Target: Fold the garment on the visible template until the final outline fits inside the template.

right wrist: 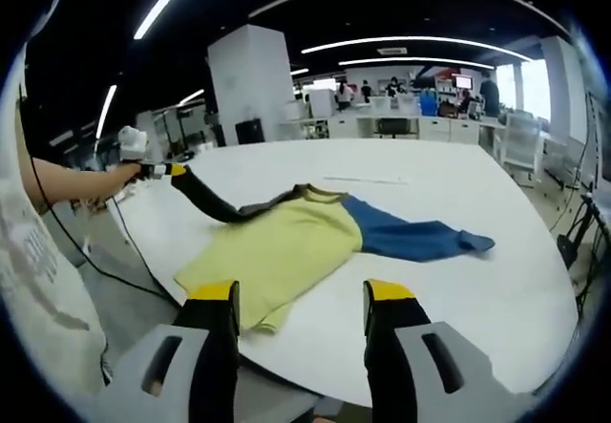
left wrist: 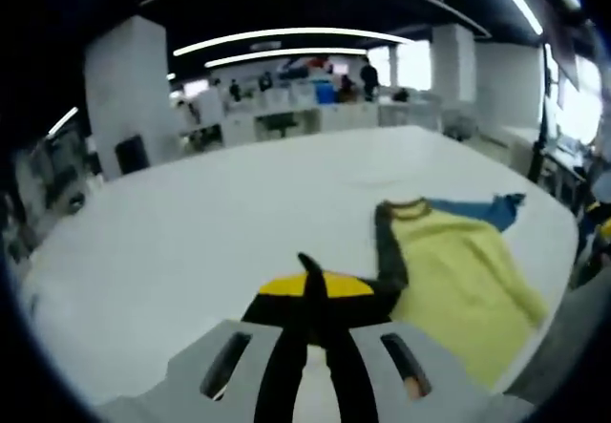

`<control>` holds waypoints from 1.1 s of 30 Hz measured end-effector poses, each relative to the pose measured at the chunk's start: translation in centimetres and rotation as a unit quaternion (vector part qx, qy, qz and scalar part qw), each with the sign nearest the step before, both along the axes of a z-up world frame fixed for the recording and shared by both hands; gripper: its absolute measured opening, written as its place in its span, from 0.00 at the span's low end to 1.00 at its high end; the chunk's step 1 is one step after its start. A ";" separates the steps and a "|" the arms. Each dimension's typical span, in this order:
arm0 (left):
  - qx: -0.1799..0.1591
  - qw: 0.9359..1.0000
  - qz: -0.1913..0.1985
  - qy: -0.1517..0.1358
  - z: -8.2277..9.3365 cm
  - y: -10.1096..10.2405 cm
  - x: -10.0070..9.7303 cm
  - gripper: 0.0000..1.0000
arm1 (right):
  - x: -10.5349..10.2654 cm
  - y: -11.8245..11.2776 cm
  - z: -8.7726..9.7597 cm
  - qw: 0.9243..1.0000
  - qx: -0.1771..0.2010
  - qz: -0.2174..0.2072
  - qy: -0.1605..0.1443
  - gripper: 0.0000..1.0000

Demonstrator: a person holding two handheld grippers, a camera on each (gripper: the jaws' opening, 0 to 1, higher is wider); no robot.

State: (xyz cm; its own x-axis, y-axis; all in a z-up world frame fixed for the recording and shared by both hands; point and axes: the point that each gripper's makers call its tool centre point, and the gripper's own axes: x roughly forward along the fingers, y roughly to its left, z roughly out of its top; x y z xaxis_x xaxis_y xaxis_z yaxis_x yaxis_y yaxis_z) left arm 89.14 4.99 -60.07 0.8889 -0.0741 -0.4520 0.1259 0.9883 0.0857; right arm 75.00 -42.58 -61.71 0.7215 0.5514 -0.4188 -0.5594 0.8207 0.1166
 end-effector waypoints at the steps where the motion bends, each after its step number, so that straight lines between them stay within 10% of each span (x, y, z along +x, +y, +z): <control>1: 0.010 1.000 0.006 0.004 -0.1 0.6 0.2 0.01 | 0.0 0.0 0.0 1.000 0.000 0.000 0.001 0.52; 21: 0.030 0.998 0.057 -0.017 2.1 8.8 5.6 0.00 | 0.2 0.5 -0.4 1.000 -0.016 0.006 0.016 0.52; 33: -0.043 0.989 0.141 -0.015 -0.3 13.9 5.5 0.00 | 0.5 0.9 -0.8 1.000 -0.017 0.000 0.026 0.52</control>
State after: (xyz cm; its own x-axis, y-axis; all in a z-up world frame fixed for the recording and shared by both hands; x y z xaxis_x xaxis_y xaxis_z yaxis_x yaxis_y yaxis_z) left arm 94.68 18.89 -60.40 0.8927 0.1424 -0.4275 -0.1580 0.9874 -0.0010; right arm 75.54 -41.67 -62.47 0.6982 0.5367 -0.4739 -0.5537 0.8243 0.1178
